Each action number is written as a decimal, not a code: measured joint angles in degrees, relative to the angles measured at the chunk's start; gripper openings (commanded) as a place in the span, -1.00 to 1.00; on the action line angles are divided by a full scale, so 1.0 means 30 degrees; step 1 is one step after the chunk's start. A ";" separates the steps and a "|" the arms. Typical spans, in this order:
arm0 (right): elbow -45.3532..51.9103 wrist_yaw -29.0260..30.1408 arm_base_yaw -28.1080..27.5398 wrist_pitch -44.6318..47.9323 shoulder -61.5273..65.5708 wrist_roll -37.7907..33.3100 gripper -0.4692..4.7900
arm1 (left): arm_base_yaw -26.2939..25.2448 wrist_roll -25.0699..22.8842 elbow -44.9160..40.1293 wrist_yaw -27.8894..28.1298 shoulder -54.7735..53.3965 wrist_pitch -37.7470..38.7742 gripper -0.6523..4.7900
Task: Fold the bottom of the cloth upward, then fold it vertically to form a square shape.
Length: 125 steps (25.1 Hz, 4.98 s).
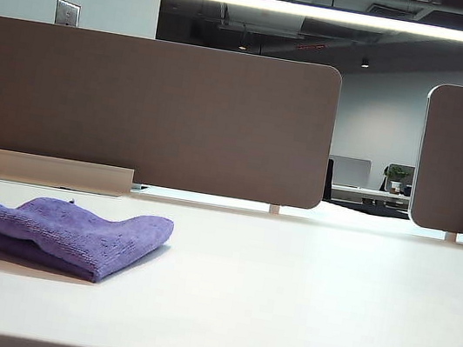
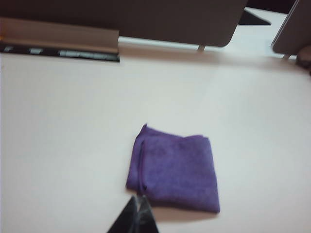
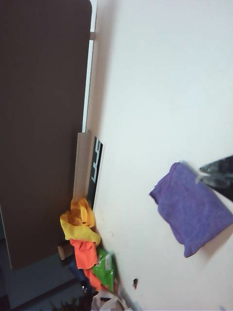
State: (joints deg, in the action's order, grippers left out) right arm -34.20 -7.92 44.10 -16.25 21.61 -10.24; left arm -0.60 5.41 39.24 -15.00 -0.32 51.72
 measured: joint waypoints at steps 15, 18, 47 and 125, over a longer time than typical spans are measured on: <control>0.7694 -0.0066 -0.0248 0.6630 -0.0015 0.0066 -0.85 | 0.0000 0.2448 -0.6368 -0.1005 0.0007 -0.9362 -0.78; 0.8160 -0.0488 -0.0503 0.6652 -0.0015 0.0073 -0.85 | 0.0000 0.2455 -0.7431 -0.1005 0.0007 -1.0214 -0.78; 1.0805 0.0525 -0.6069 0.8816 -0.0022 0.3832 -0.85 | 0.0000 0.2164 -1.0309 -0.0124 0.0007 -1.2597 -0.78; 1.1249 0.3147 -1.4375 0.7104 -0.7133 0.1362 -0.84 | 0.0000 -0.0284 -1.2874 0.3220 0.0007 -1.3821 -0.78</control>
State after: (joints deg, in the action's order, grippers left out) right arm -0.45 1.52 0.97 5.06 0.21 -6.15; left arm -0.60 4.56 0.62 -5.34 -0.30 10.26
